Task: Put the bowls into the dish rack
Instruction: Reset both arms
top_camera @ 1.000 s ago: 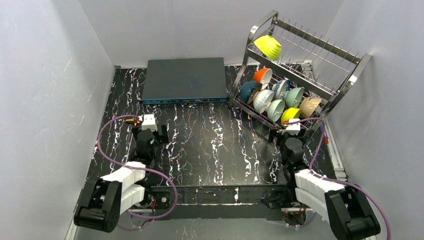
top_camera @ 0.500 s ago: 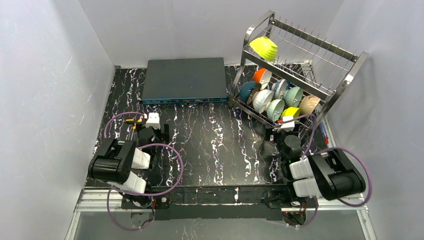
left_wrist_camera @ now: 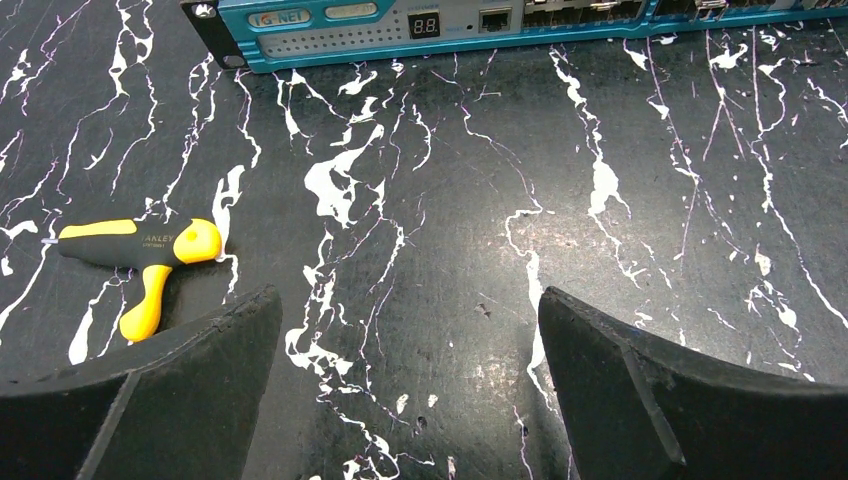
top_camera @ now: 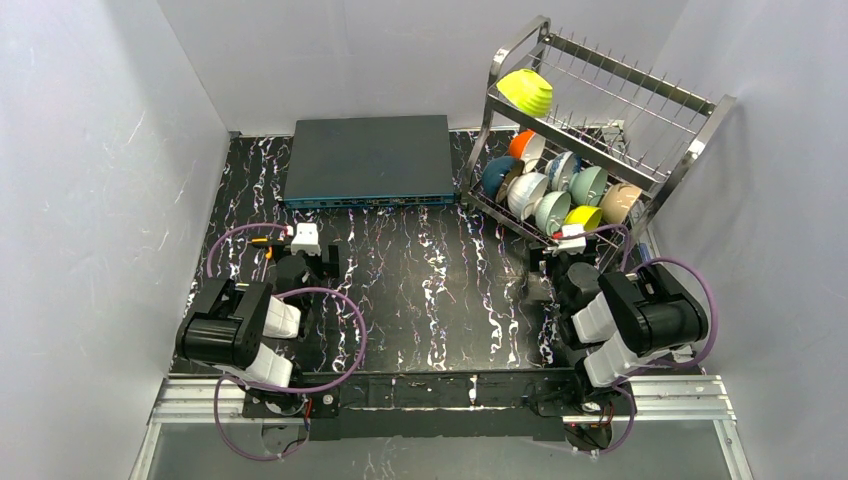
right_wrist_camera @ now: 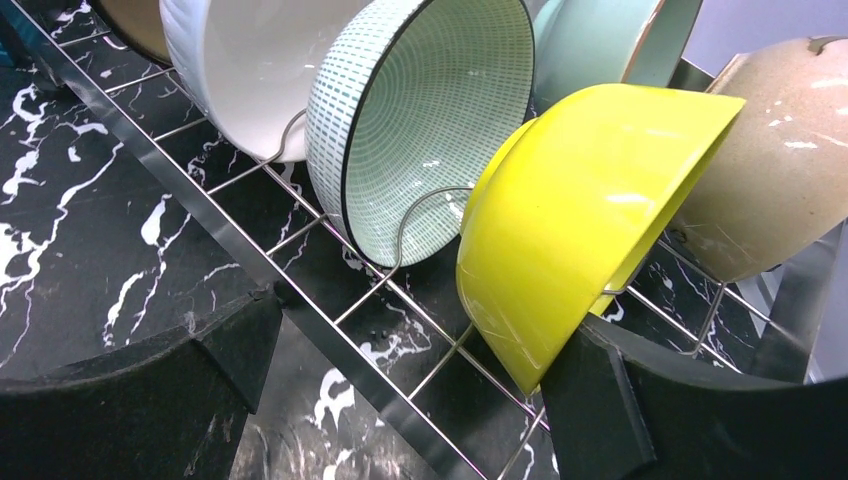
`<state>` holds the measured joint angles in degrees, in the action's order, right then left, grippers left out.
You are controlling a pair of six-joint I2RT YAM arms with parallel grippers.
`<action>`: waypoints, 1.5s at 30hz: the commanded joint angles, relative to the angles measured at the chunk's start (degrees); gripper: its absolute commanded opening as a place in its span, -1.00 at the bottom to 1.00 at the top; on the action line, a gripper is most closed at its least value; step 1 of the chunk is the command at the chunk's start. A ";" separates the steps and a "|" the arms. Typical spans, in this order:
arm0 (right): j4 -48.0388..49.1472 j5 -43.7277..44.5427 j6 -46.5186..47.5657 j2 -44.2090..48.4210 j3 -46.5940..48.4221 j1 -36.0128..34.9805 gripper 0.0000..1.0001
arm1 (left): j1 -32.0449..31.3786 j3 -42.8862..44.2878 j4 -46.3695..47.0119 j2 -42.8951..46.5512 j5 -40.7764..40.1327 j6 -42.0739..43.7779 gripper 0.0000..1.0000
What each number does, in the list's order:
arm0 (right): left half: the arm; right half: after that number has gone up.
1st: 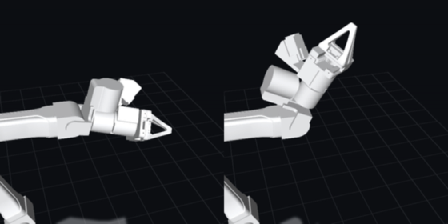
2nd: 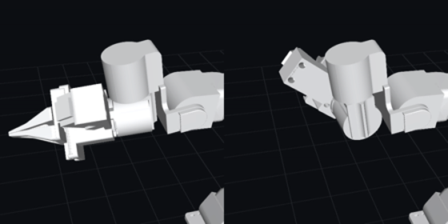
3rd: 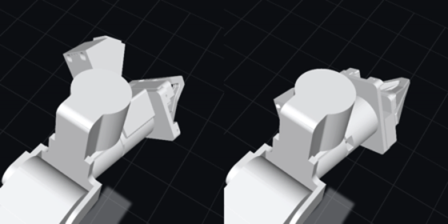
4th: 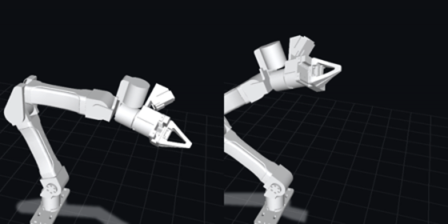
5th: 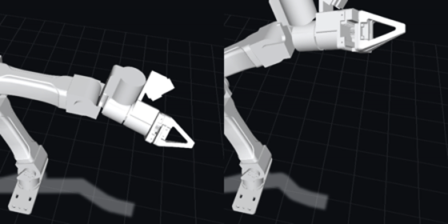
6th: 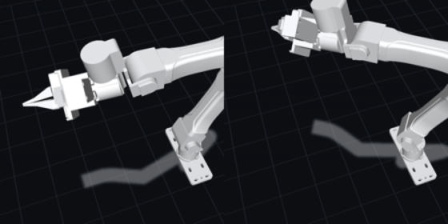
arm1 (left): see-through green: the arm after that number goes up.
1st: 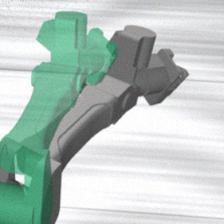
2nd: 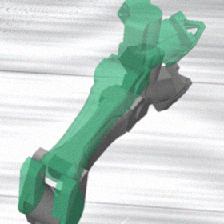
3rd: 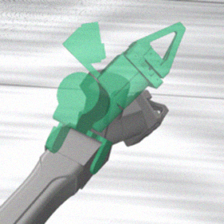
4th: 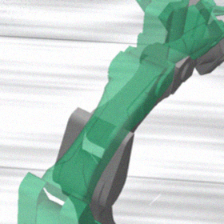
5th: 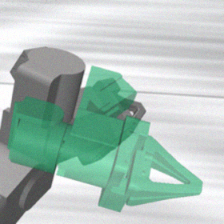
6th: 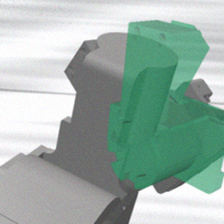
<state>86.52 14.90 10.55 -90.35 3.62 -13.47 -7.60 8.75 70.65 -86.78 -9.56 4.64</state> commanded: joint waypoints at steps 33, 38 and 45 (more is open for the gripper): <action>-16.65 18.94 -9.58 -2.03 10.79 2.83 0.97 | 1.14 3.29 -2.77 1.57 0.15 -1.16 0.96; -16.64 18.94 -9.58 -2.03 10.80 2.83 0.97 | 1.19 3.45 -2.97 1.51 0.33 -1.22 0.96; -16.64 18.94 -9.57 -2.03 10.80 2.81 0.97 | 2.62 5.80 -7.81 1.80 2.68 -2.12 0.96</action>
<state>72.99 20.38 5.10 -90.87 13.54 -13.15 -6.46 11.46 66.13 -86.67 -8.91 3.33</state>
